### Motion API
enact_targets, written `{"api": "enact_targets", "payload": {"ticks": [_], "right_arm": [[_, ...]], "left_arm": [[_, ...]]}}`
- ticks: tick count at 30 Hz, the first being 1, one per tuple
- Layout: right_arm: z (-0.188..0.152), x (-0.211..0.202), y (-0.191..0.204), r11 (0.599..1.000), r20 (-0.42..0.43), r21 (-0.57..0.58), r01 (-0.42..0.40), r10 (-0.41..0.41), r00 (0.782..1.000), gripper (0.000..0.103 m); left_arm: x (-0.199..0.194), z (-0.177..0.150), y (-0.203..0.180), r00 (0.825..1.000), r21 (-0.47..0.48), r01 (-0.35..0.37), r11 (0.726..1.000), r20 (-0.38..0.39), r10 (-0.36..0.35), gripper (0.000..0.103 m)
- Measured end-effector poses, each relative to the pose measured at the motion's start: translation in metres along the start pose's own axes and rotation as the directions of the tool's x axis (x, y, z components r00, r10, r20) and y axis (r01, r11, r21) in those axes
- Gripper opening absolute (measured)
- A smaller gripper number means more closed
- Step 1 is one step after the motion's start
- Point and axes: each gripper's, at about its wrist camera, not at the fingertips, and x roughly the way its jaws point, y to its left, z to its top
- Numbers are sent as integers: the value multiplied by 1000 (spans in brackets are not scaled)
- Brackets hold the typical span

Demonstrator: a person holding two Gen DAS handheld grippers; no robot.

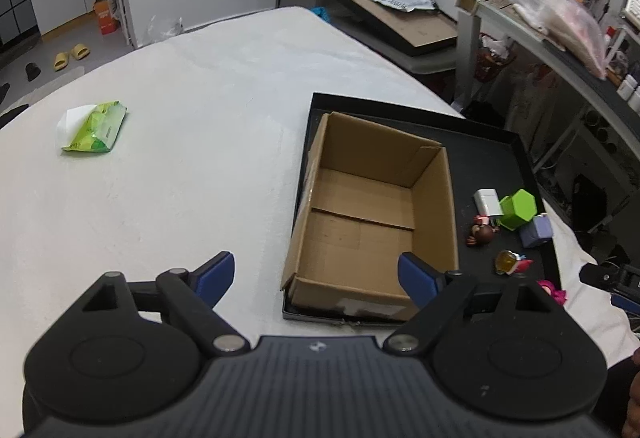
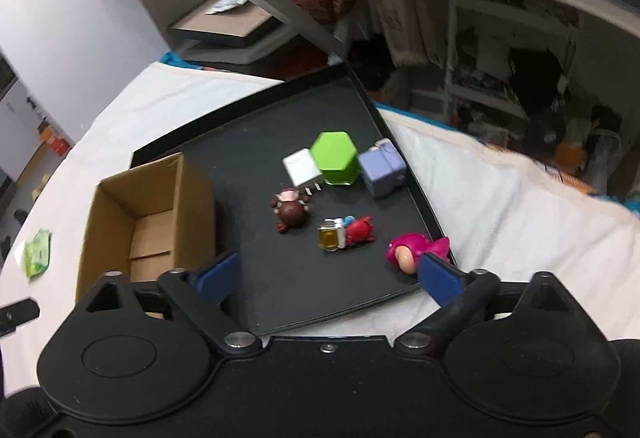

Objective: Organize rigid objects
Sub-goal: 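Reach the right tool to the pink dinosaur figure and grasp it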

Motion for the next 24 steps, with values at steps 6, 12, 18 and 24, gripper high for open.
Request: {"api": "enact_targets", "payload": {"ticks": [6, 12, 18, 24], "right_arm": [[15, 25, -27, 989, -36, 147, -2, 7, 999, 91], [17, 51, -50, 958, -88, 284, 29, -4, 996, 91], [16, 63, -60, 941, -114, 330, 71, -35, 993, 91], [13, 77, -79, 912, -159, 404, 75, -10, 987, 91]], "left_arm": [[21, 8, -2, 1000, 16, -13, 1000, -22, 13, 85], [44, 12, 4, 997, 22, -36, 999, -71, 37, 76], [65, 14, 7, 994, 1, -41, 999, -104, 41, 68], [84, 14, 7, 990, -15, -40, 999, -137, 38, 61]]}}
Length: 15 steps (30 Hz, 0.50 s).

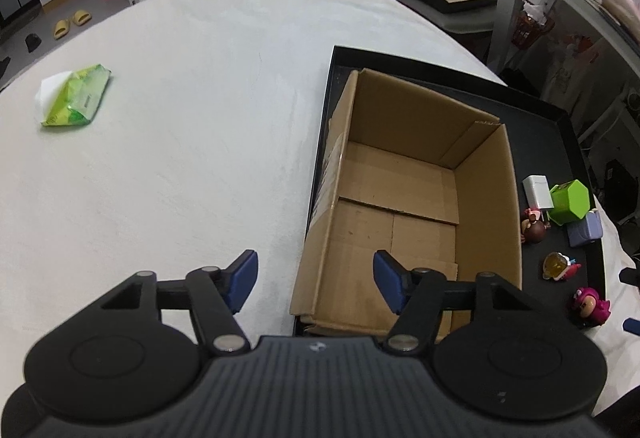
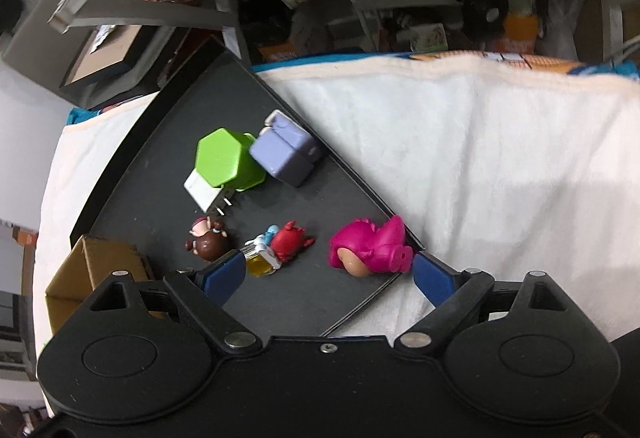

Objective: Organize rigid objects
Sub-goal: 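Reach the right tool to the pink dinosaur figure and grasp it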

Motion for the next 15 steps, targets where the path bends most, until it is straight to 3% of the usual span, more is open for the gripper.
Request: {"api": "enact_targets", "payload": {"ticks": [3, 5, 9, 11, 15], "right_arm": [[2, 10, 0, 1000, -37, 21, -5, 5, 999, 89], [3, 16, 2, 1000, -55, 25, -5, 6, 998, 81], [4, 28, 6, 1000, -85, 27, 1, 1, 996, 80], [5, 34, 5, 999, -103, 34, 5, -2, 995, 73], [6, 42, 9, 999, -104, 18, 49, -47, 993, 73]], "left_arm": [[10, 3, 0, 1000, -6, 6, 1000, -17, -7, 59], [15, 4, -2, 1000, -4, 12, 1000, -28, -12, 59], [25, 8, -5, 998, 4, 34, 999, -54, -34, 59], [29, 10, -6, 997, 5, 40, 999, -61, -39, 59], [35, 14, -7, 996, 4, 52, 999, -69, -51, 59]]}}
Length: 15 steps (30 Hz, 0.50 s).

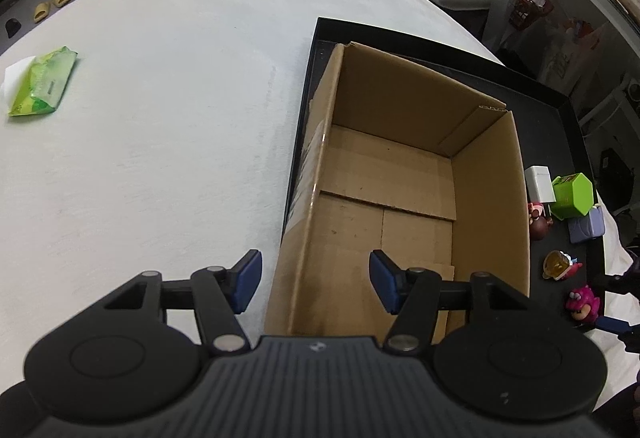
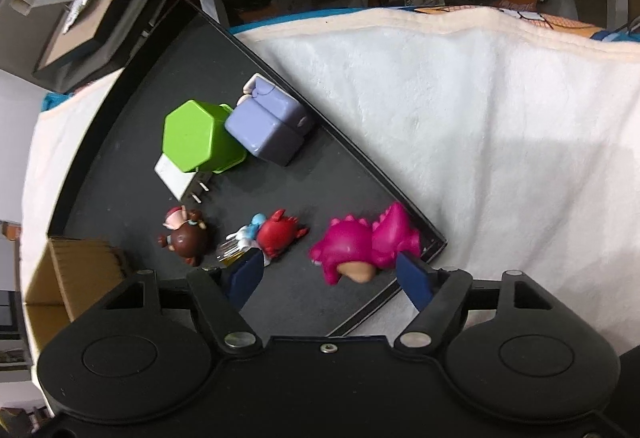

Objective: Organize rigid objects
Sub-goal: 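Reach the right tool to the pink dinosaur figure and grasp it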

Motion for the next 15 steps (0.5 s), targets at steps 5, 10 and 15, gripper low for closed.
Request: {"api": "enact_targets", "payload": {"ticks": [5, 10, 15], "right_arm": [[1, 7, 8, 995, 28, -42, 87, -86, 996, 72], [5, 22, 10, 990, 9, -48, 131, -131, 991, 66], [4, 35, 11, 988, -15, -51, 147, -148, 989, 44]], "left_arm": [[5, 1, -2, 1000, 3, 12, 1000, -12, -12, 58], [11, 2, 0, 1000, -4, 20, 1000, -22, -20, 51], [14, 1, 1, 1000, -8, -2, 1000, -18, 2, 39]]}}
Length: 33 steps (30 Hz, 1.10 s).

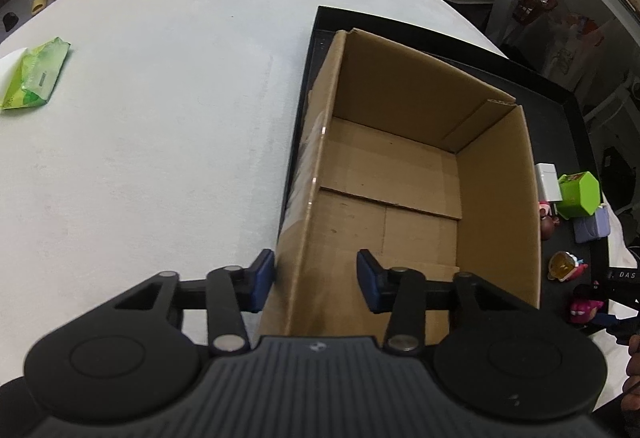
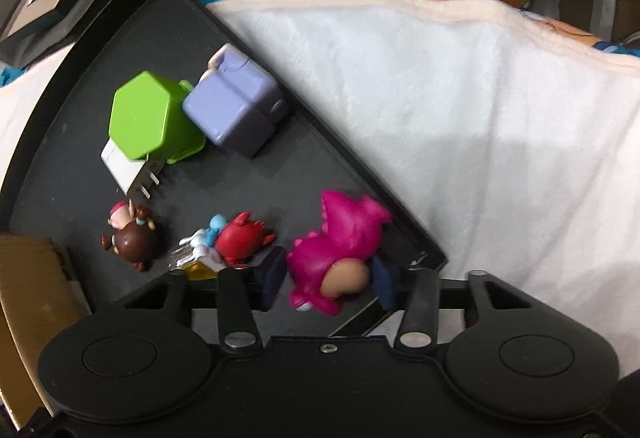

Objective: Organize rigid objects
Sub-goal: 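Reach the right tool to the pink dinosaur figure and grasp it, then carry the pink dinosaur into the cardboard box and open the right tool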

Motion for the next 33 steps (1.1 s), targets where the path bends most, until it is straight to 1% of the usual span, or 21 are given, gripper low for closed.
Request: {"api": "enact_targets", "payload": {"ticks": [1, 2, 3, 4, 5, 7, 11, 17, 20, 26, 33], "right_arm": [[-1, 0, 1, 1000, 3, -4, -9, 9, 1000, 44], [-2, 0, 1, 1000, 0, 0, -27, 27, 1000, 44], [-3, -2, 1, 999, 2, -1, -38, 38, 999, 43], [-4, -5, 4, 999, 21, -17, -34, 34, 999, 43], [-5, -8, 7, 999, 43, -33, -30, 32, 999, 43], [-8, -15, 11, 998, 67, -46, -44, 47, 997, 43], [-12, -24, 15, 994, 92, -74, -76, 83, 992, 43], [-18, -48, 27, 984, 137, -116, -135, 150, 979, 43], [-18, -59, 40, 972, 152, -164, -166, 191, 970, 43], [-24, -76, 69, 937, 157, -287, -197, 249, 956, 43], [-31, -93, 110, 876, 142, -426, -225, 310, 940, 43]], "left_arm": [[0, 0, 1, 1000, -3, -4, 1000, 0, 4, 34], [0, 0, 2, 1000, -5, -11, 1000, 0, 11, 31], [0, 0, 3, 1000, -4, -19, 1000, 1, 19, 25], [-1, -1, 3, 1000, -2, -28, 1000, 3, 28, 18], [-2, -1, 5, 999, -3, -34, 999, 6, 34, 14], [-2, -2, 8, 1000, -10, -29, 1000, 5, 29, 14], [-4, -5, 5, 999, 5, -39, 999, 6, 39, 14], [-7, -10, 1, 999, 10, -35, 999, 14, 35, 14], [-8, -10, 2, 999, 7, -33, 999, 18, 33, 14], [-9, -10, 4, 1000, 10, -21, 1000, 13, 21, 14], [-8, -6, 8, 1000, 2, -11, 1000, -7, 11, 14]]}}
